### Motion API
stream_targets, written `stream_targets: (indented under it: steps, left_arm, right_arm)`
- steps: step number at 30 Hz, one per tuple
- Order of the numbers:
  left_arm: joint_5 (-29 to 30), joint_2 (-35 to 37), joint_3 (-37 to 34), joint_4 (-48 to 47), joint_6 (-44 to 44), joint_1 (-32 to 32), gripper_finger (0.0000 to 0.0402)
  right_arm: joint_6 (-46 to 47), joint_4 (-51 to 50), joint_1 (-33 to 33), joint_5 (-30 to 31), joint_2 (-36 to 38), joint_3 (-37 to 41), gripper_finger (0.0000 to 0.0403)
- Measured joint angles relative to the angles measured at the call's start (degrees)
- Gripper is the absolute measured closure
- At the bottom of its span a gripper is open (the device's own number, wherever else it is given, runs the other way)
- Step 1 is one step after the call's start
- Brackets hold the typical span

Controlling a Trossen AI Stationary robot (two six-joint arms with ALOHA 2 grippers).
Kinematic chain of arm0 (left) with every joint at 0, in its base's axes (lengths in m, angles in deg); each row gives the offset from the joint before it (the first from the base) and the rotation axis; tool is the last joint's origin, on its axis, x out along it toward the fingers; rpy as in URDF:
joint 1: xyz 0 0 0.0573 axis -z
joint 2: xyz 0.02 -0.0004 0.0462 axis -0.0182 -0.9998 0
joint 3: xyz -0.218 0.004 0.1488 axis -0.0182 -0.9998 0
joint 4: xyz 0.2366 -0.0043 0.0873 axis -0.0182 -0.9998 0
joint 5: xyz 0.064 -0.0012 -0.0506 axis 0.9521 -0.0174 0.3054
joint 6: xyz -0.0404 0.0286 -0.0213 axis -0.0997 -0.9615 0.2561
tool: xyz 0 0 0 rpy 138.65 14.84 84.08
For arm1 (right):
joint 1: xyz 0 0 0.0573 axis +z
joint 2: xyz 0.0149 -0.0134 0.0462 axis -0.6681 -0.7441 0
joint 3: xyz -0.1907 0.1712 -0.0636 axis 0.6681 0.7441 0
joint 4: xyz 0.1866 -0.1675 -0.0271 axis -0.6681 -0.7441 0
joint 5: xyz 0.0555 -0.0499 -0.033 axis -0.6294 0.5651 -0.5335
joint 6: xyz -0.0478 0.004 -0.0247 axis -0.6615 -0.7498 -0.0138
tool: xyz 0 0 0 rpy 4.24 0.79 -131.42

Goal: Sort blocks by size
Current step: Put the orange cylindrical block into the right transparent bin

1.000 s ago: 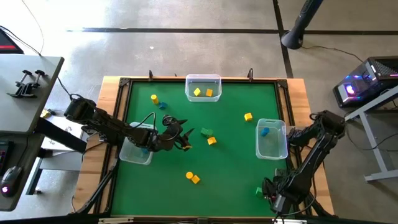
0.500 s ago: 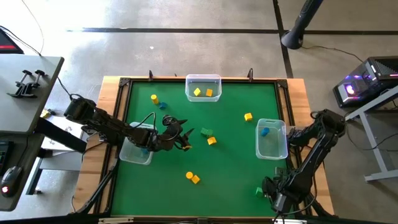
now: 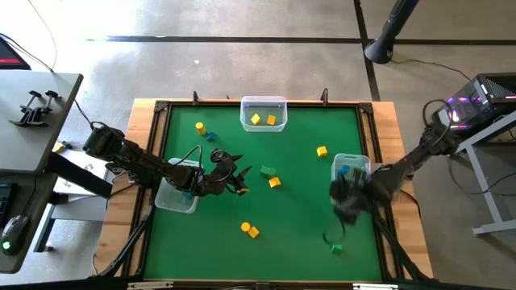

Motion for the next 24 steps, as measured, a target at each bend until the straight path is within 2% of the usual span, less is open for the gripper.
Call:
stream_targets:
  steps: [5, 8, 12, 16, 24]
  left_arm:
    - [0.0, 0.0, 0.0, 0.13, 0.01, -0.01, 0.0172]
    - [-0.08, 0.0, 0.0, 0.1, 0.04, 0.1, 0.0172]
    - [-0.66, 0.0, 0.0, 0.1, 0.04, 0.08, 0.0172]
    - [-0.66, 0.0, 0.0, 0.08, 0.04, 0.08, 0.0172]
    - [-0.66, 0.0, 0.0, 0.1, 0.15, 0.08, 0.0172]
  right_arm:
    - [-8.02, -6.24, -12.07, -5.25, 2.48, 4.44, 0.0276]
    - [-13.68, -3.46, -17.64, -8.66, 2.45, 8.58, 0.0276]
    - [-18.83, 1.49, -22.82, -9.57, 2.24, 13.39, 0.0276]
    - [-21.11, 2.99, -25.98, -9.28, 2.24, 15.83, 0.0276]
    - [-23.95, 7.27, -27.88, -11.38, 2.26, 18.61, 0.0263]
